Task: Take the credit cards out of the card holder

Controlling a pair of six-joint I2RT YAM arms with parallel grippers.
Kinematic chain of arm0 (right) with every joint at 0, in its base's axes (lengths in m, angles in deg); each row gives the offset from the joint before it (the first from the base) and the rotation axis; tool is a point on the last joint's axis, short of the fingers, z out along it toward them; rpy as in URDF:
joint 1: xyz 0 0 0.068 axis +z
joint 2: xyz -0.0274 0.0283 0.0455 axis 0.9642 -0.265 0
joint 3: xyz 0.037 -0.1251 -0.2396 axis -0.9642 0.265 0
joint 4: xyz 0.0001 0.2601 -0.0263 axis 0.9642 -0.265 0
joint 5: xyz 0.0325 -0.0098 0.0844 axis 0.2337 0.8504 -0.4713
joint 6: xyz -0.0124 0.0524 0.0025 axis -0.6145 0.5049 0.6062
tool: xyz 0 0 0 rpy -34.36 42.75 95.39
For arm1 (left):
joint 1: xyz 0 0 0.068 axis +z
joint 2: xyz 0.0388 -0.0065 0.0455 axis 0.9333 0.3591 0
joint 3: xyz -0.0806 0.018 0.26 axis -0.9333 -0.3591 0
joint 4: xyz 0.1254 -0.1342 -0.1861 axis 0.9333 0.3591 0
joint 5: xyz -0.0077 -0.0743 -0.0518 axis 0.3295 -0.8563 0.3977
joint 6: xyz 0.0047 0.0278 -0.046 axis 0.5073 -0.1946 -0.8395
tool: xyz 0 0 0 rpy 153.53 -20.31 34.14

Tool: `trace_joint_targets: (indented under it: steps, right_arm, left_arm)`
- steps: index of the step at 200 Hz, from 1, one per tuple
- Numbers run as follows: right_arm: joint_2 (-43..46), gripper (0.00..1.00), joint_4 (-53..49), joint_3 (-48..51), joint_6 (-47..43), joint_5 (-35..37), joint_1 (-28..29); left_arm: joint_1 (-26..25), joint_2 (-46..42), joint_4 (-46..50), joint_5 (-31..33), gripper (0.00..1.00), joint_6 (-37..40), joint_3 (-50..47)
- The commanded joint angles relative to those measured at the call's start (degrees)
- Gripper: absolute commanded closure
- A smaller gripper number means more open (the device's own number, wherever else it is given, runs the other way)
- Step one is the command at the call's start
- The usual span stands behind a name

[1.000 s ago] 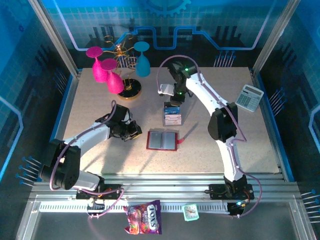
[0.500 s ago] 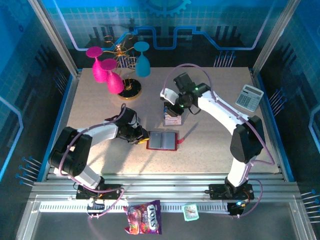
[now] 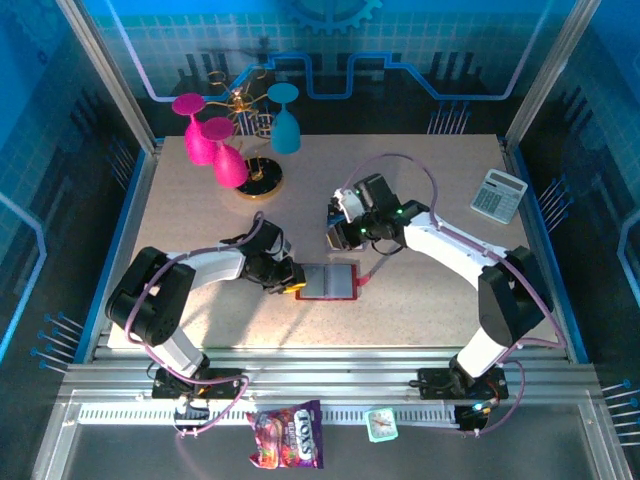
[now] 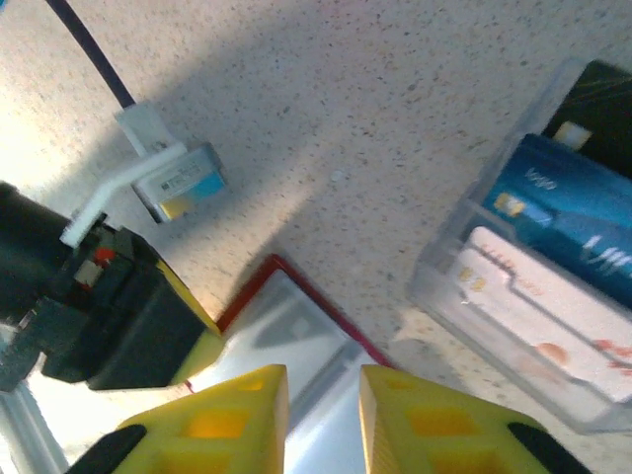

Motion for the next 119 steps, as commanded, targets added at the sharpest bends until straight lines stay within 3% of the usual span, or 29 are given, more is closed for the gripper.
trace_joint_targets:
  steps: [1, 66, 119]
  right_arm:
    - [0.55, 0.76, 4.19, 2.3, 10.39, -2.52, 2.16]
    - [-3.36, 0.83, 10.08, 9.23, 30.79, -9.1, 5.42]
    - [-8.43, 0.76, 14.82, 10.91, 35.38, -13.02, 5.68]
  left_arm:
    - [-0.47, -1.36, 0.24, 0.71, 0.77, -1.02, -0.58]
    - [-0.14, -3.02, -0.07, 2.84, 0.84, -2.43, -0.22]
    - [0.06, 0.32, -0.34, 1.98, 0.92, -2.05, -0.73]
